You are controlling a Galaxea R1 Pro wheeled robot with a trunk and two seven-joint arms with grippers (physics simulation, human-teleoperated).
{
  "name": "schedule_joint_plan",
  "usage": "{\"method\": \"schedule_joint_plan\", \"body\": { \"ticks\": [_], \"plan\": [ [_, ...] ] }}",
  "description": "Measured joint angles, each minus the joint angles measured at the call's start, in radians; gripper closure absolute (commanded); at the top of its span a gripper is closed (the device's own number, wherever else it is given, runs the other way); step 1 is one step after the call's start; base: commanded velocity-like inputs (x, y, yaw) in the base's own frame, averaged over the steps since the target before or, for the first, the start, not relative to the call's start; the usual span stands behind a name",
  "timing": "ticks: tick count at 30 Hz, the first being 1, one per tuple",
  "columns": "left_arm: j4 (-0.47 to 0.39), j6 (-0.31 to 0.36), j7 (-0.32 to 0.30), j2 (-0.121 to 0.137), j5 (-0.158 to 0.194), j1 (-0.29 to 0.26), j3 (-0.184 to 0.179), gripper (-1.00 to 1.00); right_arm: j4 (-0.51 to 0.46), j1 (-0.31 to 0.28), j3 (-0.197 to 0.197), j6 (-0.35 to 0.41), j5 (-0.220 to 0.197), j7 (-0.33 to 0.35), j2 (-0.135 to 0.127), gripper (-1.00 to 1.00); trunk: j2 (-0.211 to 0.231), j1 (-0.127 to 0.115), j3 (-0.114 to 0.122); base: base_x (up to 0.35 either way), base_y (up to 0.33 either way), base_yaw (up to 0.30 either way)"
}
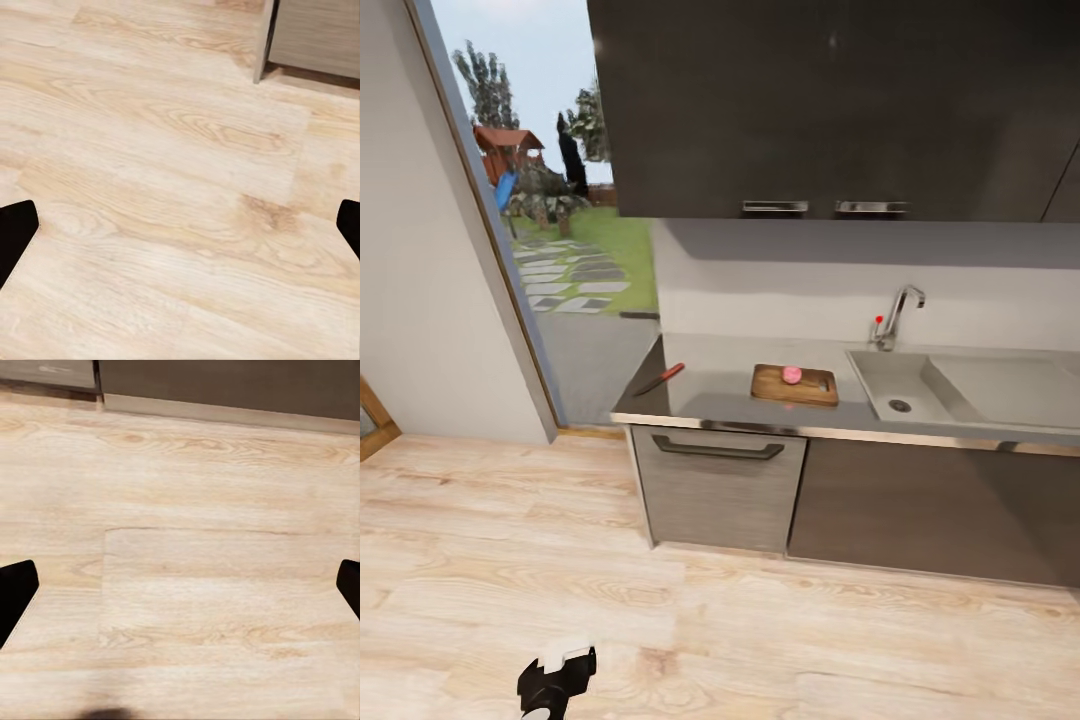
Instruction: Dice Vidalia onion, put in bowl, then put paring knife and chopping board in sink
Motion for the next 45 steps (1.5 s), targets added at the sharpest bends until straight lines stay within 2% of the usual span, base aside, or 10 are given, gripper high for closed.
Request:
{"method": "schedule_joint_plan", "body": {
  "ticks": [11, 24, 45],
  "plan": [
    [0.0, 0.0, 0.0, 0.0, 0.0, 0.0, 0.0, -1.0, 0.0, -0.001, 0.0, 0.0, 0.0, 0.0, 0.0, -1.0, 0.0, 0.0, 0.0, 0.0, 0.248, 0.0],
    [0.0, 0.0, 0.0, -0.001, 0.0, 0.0, -0.001, -1.0, 0.0, -0.001, 0.001, 0.0, 0.0, 0.0, 0.0, -1.0, 0.0, 0.0, 0.0, 0.0, 0.031, -0.01],
    [0.0, 0.001, 0.0, 0.0, 0.0, 0.0, 0.0, -1.0, -0.001, 0.0, 0.0, 0.0, 0.0, 0.0, 0.0, -1.0, 0.0, 0.0, 0.009, 0.0, 0.0, -0.242]
  ]
}}
